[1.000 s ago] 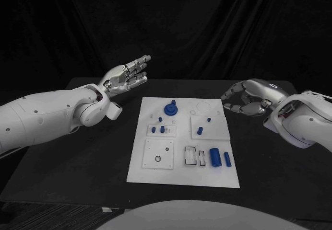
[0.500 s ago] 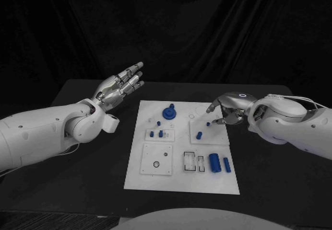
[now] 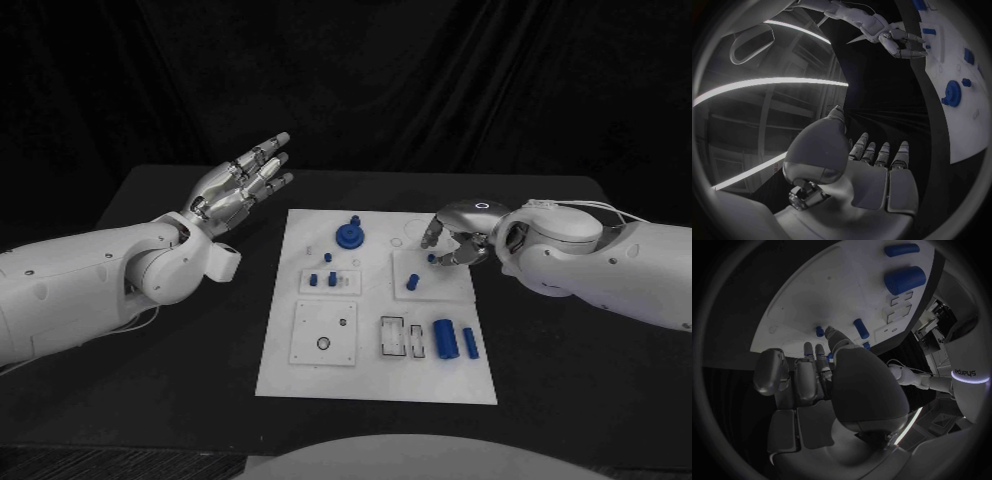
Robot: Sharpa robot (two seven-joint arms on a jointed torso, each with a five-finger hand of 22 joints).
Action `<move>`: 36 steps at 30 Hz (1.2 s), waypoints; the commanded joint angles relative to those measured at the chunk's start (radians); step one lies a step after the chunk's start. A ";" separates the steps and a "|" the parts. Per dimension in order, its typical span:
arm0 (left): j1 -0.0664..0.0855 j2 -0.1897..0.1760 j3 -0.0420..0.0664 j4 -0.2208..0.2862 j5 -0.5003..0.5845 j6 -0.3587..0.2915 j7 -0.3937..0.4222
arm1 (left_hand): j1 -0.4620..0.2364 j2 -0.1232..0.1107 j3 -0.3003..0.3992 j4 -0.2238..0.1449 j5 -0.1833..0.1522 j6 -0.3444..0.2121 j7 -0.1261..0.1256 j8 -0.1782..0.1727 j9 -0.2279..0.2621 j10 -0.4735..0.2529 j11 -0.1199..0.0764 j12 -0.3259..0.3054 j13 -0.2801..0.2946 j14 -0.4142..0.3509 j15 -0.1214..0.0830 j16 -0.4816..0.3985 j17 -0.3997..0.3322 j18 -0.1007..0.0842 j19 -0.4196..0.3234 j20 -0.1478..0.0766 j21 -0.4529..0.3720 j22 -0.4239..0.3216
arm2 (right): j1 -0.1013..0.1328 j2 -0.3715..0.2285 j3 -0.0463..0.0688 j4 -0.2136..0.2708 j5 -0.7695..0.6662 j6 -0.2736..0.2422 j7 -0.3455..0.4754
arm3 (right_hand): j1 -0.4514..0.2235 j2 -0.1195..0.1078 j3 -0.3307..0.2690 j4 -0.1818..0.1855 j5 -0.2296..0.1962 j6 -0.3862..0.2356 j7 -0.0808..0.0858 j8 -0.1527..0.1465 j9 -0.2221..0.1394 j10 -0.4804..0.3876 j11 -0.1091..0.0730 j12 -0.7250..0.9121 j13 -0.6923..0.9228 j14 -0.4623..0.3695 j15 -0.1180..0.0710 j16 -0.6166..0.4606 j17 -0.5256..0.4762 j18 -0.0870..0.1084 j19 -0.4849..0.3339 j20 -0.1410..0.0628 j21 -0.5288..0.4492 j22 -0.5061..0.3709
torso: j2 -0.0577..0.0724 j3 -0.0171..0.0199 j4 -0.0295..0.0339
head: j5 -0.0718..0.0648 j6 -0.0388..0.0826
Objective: Assemble the parts on the task board
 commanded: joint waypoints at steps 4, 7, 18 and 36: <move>-0.003 0.004 0.001 -0.004 0.014 0.022 0.068 | 0.031 0.010 -0.017 0.000 0.022 0.014 0.007 0.003 0.001 -0.002 0.016 -0.003 -0.001 0.001 0.014 -0.004 -0.001 0.008 -0.001 0.017 -0.003 0.006 | -0.010 0.006 0.000 -0.010 -0.017 0.004 -0.006 | 0.021 0.004 0.023 0.000 0.064 0.027 0.015 0.001 -0.003 0.054 -0.005 -0.007 -0.014 0.009 0.005 0.008 0.005 0.005 0.010 0.001 0.007 0.163 | -0.003 -0.0004 0.0007 | 0.002 -0.005; -0.004 0.005 0.001 -0.006 0.014 0.024 0.066 | 0.046 0.017 -0.024 -0.002 0.034 0.018 0.011 0.003 0.001 -0.002 0.021 -0.003 -0.001 0.001 0.020 -0.004 -0.001 0.008 -0.001 0.021 -0.002 0.008 | -0.014 0.011 0.000 -0.016 -0.017 -0.002 -0.004 | 0.027 0.003 0.041 -0.001 0.084 0.036 0.027 0.000 -0.005 0.068 -0.006 -0.015 -0.022 0.008 0.007 0.008 0.003 0.005 0.010 0.002 0.009 0.164 | -0.003 -0.0006 0.0012 | 0.002 -0.004; -0.007 0.006 0.001 -0.012 0.014 0.033 0.056 | 0.110 0.037 -0.046 -0.006 0.080 0.036 0.024 0.005 0.003 -0.002 0.040 -0.003 -0.001 0.001 0.042 -0.004 -0.001 0.009 0.003 0.029 0.002 0.035 | -0.030 0.029 0.001 -0.036 -0.017 -0.014 0.000 | 0.037 -0.014 0.110 0.003 0.094 0.112 0.033 0.010 -0.010 0.182 -0.012 -0.045 -0.055 0.015 0.010 0.017 0.011 0.003 0.017 0.007 0.025 0.167 | -0.005 -0.0013 0.0019 | 0.008 -0.008; -0.019 0.011 0.001 -0.024 0.014 0.044 0.039 | 0.180 0.065 -0.064 -0.032 0.141 0.102 0.077 0.016 0.011 -0.002 0.051 -0.003 -0.001 0.001 0.067 -0.004 -0.001 0.006 0.017 0.034 0.009 0.068 | -0.050 0.040 0.001 -0.050 -0.017 -0.009 -0.003 | 0.069 -0.027 0.179 -0.035 0.129 0.176 0.025 0.016 -0.012 0.275 -0.028 -0.084 -0.083 0.019 -0.004 0.010 0.000 0.002 0.019 -0.006 0.031 0.167 | -0.007 -0.0014 0.0016 | 0.014 -0.017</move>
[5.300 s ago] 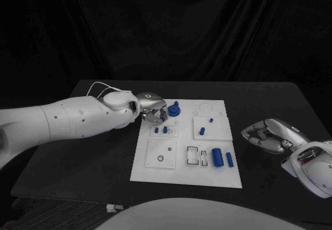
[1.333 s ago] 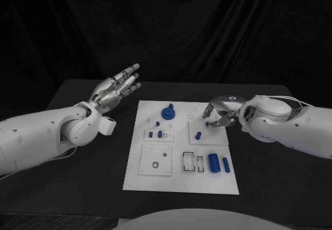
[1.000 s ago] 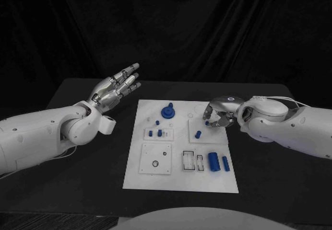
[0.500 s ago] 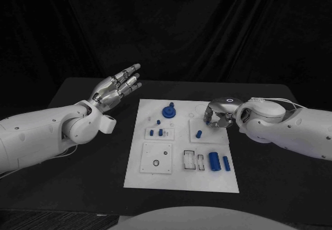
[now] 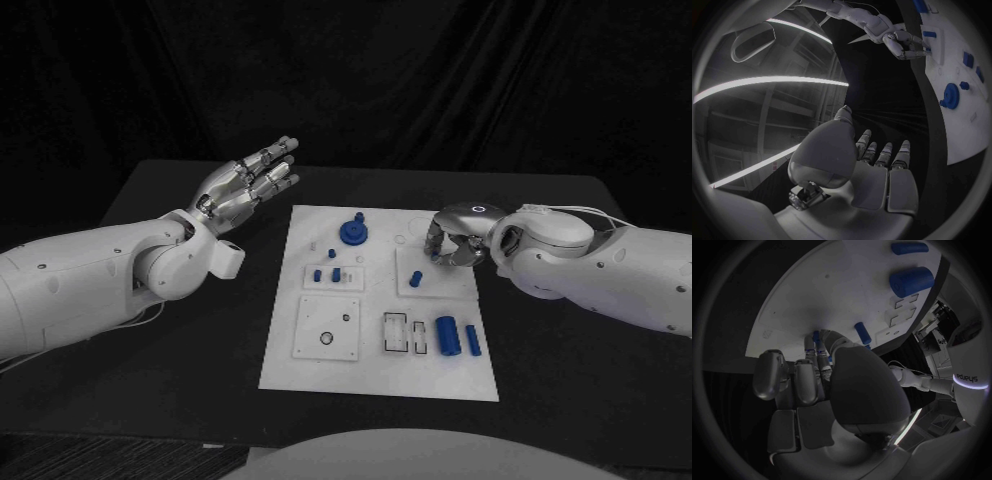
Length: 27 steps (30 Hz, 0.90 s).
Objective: Assemble the parts on the task board
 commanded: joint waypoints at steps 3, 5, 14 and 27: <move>-0.005 0.003 0.001 -0.004 0.008 0.016 0.032 | 0.015 0.001 -0.002 -0.011 0.013 0.018 0.005 0.006 0.002 -0.001 0.007 -0.003 -0.001 0.000 0.009 -0.004 -0.001 0.006 0.009 0.002 0.007 0.009 | -0.012 -0.007 -0.006 -0.002 -0.007 0.003 -0.008 | 0.017 0.000 0.012 -0.010 0.009 0.020 -0.006 0.008 0.002 0.024 -0.006 -0.009 -0.004 0.001 -0.011 -0.007 -0.003 0.003 -0.001 -0.009 0.000 0.167 | -0.001 0.0001 0.0016 | -0.001 -0.005; -0.005 0.004 0.001 -0.006 0.008 0.017 0.031 | 0.021 0.004 -0.003 -0.016 0.021 0.020 0.007 0.006 0.002 -0.001 0.009 -0.003 -0.001 0.001 0.012 -0.003 0.000 0.005 0.012 0.003 0.009 0.014 | -0.012 -0.009 -0.006 -0.001 -0.007 -0.005 -0.009 | 0.020 0.000 0.015 -0.014 0.010 0.023 -0.007 0.008 0.002 0.030 -0.007 -0.011 -0.005 0.002 -0.012 -0.008 -0.003 0.002 0.000 -0.011 0.002 0.168 | -0.001 -0.0003 0.0017 | 0.001 -0.006; -0.008 0.007 0.001 -0.014 0.008 0.019 0.020 | 0.039 0.015 -0.005 -0.037 0.050 0.042 0.019 0.010 0.006 -0.001 0.015 -0.003 -0.001 0.008 0.020 0.001 0.003 0.001 0.027 0.003 0.015 0.033 | -0.004 -0.038 -0.005 0.020 -0.007 -0.043 -0.012 | 0.021 0.001 0.020 -0.019 0.005 0.030 -0.007 0.008 0.002 0.038 -0.008 -0.019 -0.009 0.000 -0.013 -0.015 -0.013 0.003 -0.003 -0.013 -0.004 0.166 | -0.002 -0.0008 0.0018 | 0.008 -0.008; -0.009 0.019 0.001 -0.023 0.008 0.031 0.003 | 0.081 0.035 0.011 -0.093 0.105 0.041 0.025 0.008 0.007 0.007 0.033 0.000 0.002 0.016 0.030 0.005 0.005 -0.014 0.041 0.003 0.018 0.040 | 0.083 -0.091 -0.005 0.105 -0.007 -0.076 -0.026 | 0.014 0.005 0.023 -0.018 -0.022 0.041 -0.011 0.007 0.001 0.057 -0.012 -0.032 -0.013 -0.002 -0.016 -0.026 -0.027 0.005 -0.007 -0.015 -0.014 0.163 | -0.003 -0.0010 0.0018 | 0.012 -0.011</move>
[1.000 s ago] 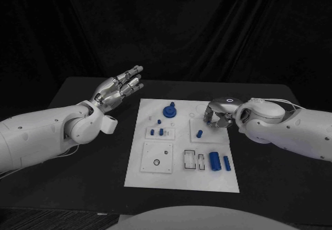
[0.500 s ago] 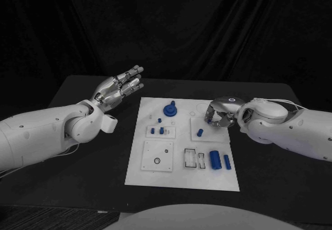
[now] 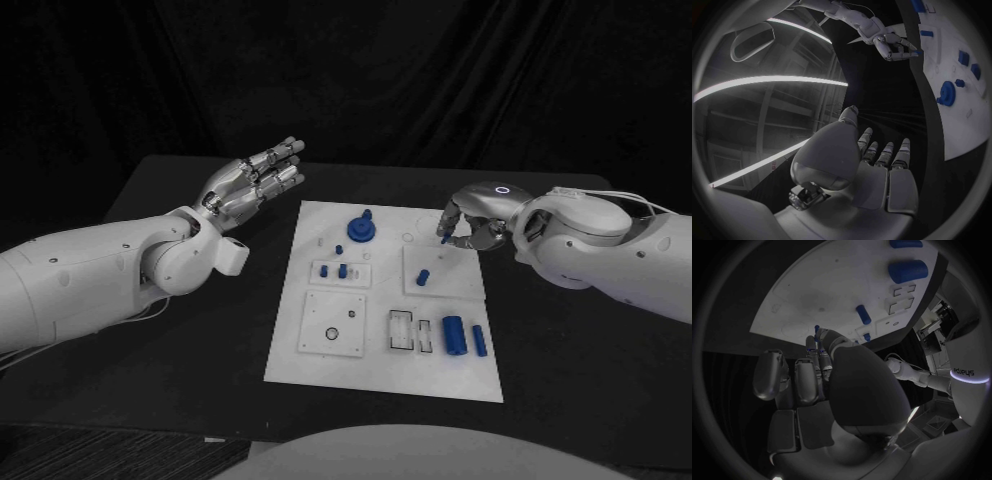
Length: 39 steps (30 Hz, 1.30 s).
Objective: Assemble the parts on the task board
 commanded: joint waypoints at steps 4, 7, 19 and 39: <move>-0.001 0.007 0.001 -0.001 0.008 0.022 0.000 | 0.007 0.006 0.002 -0.009 0.009 0.003 0.003 0.002 0.001 0.002 0.011 0.000 0.002 0.004 0.007 0.006 0.003 -0.015 0.011 0.000 0.008 0.004 | 0.040 -0.024 0.000 0.063 -0.007 -0.034 -0.026 | -0.003 0.010 0.005 -0.001 -0.011 0.020 -0.004 0.005 0.001 0.023 -0.005 -0.010 -0.002 -0.001 -0.011 -0.014 -0.012 0.006 -0.004 -0.007 -0.009 0.162 | -0.001 0.0002 -0.0021 | 0.004 -0.004; -0.001 0.009 0.001 -0.001 0.008 0.024 -0.004 | 0.006 0.008 0.003 -0.010 0.010 0.004 0.005 0.002 0.001 0.003 0.013 0.001 0.003 0.006 0.009 0.008 0.003 -0.017 0.014 0.000 0.009 0.007 | 0.047 -0.026 0.000 0.084 -0.007 -0.033 -0.023 | -0.002 0.011 0.005 -0.002 -0.013 0.025 -0.005 0.006 0.001 0.028 -0.006 -0.013 -0.003 0.000 -0.013 -0.017 -0.014 0.005 -0.003 -0.008 -0.008 0.163 | -0.001 0.0006 -0.0024 | 0.005 -0.004; -0.004 0.008 0.001 0.003 0.008 0.028 -0.011 | 0.003 0.015 0.004 -0.013 0.010 0.005 0.006 0.002 0.001 0.009 0.021 0.003 0.005 0.008 0.012 0.009 0.004 -0.021 0.014 0.000 0.008 0.001 | 0.033 -0.004 0.000 0.192 -0.007 -0.042 -0.006 | -0.003 0.010 0.005 -0.003 -0.013 0.029 -0.007 0.006 0.001 0.034 -0.008 -0.019 -0.004 0.002 -0.015 -0.020 -0.016 0.005 -0.001 -0.010 -0.006 0.163 | 0.000 0.0025 -0.0038 | 0.020 -0.005; -0.011 0.016 0.001 0.003 0.008 0.024 -0.010 | -0.001 0.028 0.008 -0.011 0.009 0.011 0.011 0.004 0.002 0.014 0.025 0.004 0.007 0.007 0.011 0.009 0.003 -0.027 0.008 -0.002 0.005 -0.010 | -0.098 0.188 0.000 0.175 -0.116 -0.023 -0.004 | -0.001 0.007 0.005 -0.008 -0.010 0.030 -0.007 0.003 0.000 0.040 -0.009 -0.026 -0.005 0.006 -0.016 -0.022 -0.014 0.005 0.000 -0.013 -0.008 0.163 | -0.001 0.0015 0.0028 | 0.048 -0.022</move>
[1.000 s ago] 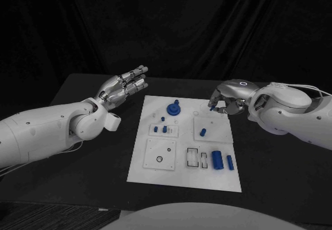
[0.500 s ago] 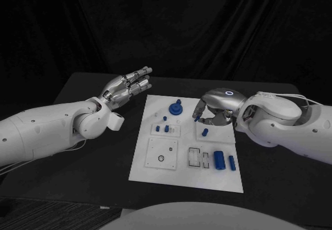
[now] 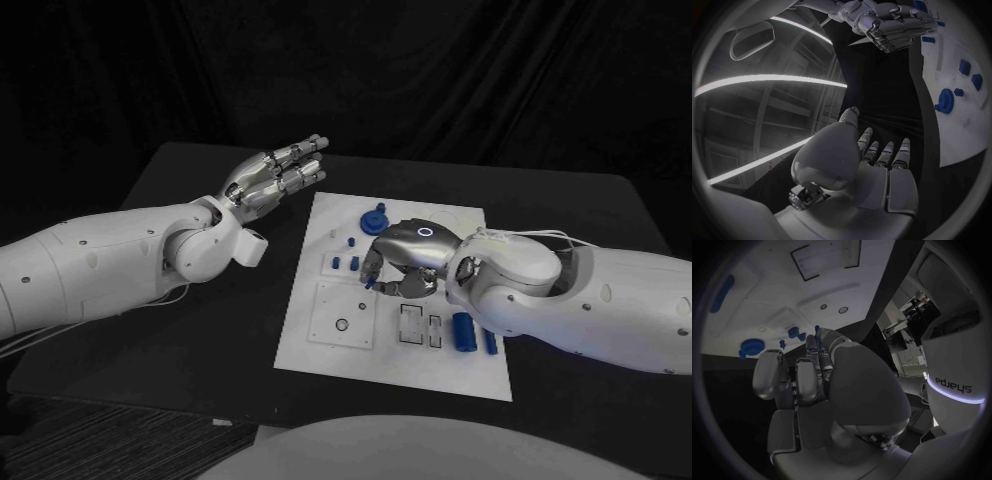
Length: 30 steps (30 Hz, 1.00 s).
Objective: Assemble the parts on the task board
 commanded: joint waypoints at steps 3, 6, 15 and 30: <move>-0.006 0.002 0.001 -0.001 0.007 0.009 0.012 | 0.001 0.013 0.005 -0.001 0.005 0.004 0.004 0.004 0.002 0.001 0.005 0.004 0.001 0.000 0.004 0.005 0.001 -0.019 0.001 -0.002 0.000 -0.002 | -0.022 0.026 0.001 -0.021 -0.070 0.005 -0.006 | 0.005 0.004 0.003 -0.007 0.003 0.006 0.001 -0.001 0.000 0.008 0.003 -0.003 0.001 0.004 -0.005 -0.003 0.000 0.005 0.000 -0.006 -0.001 0.162 | 0.002 0.0000 -0.0007 | 0.007 0.000; -0.009 0.003 0.001 -0.002 0.007 0.010 0.013 | 0.001 0.016 0.006 -0.001 0.005 0.005 0.004 0.004 0.002 0.000 0.005 0.004 0.001 -0.001 0.004 0.004 0.001 -0.019 0.000 -0.002 0.000 -0.003 | -0.028 0.037 0.001 -0.031 -0.085 0.013 -0.008 | 0.005 0.004 0.003 -0.007 0.003 0.006 0.001 -0.001 0.000 0.008 0.003 -0.003 0.001 0.004 -0.005 -0.004 0.000 0.005 0.000 -0.006 0.000 0.162 | 0.001 -0.0010 -0.0029 | 0.010 0.000; -0.014 0.007 0.001 -0.007 0.007 0.012 0.014 | 0.001 0.018 0.007 -0.001 0.006 0.007 0.005 0.004 0.002 0.001 0.005 0.004 0.001 -0.001 0.004 0.004 0.001 -0.019 -0.001 -0.002 -0.001 -0.005 | -0.044 0.054 0.001 -0.049 -0.100 0.051 -0.017 | 0.004 0.002 0.003 -0.008 0.003 0.005 0.002 -0.003 -0.001 0.011 0.003 -0.004 0.001 0.005 -0.006 -0.005 -0.002 0.006 0.000 -0.007 -0.003 0.161 | 0.000 -0.0006 -0.0050 | 0.015 0.000; -0.016 0.007 0.001 -0.010 0.007 0.016 0.009 | 0.003 0.026 0.012 -0.002 0.009 0.013 0.008 0.005 0.003 0.001 0.003 0.004 0.001 0.000 0.004 0.005 0.001 -0.020 0.000 -0.002 0.000 -0.004 | -0.056 0.055 0.001 -0.049 -0.102 0.084 -0.022 | 0.005 0.002 0.003 -0.011 0.005 0.006 0.001 -0.005 -0.002 0.020 0.001 -0.004 0.003 0.004 -0.007 -0.011 -0.009 0.007 -0.002 -0.008 -0.010 0.160 | 0.001 0.0007 -0.0043 | 0.022 0.000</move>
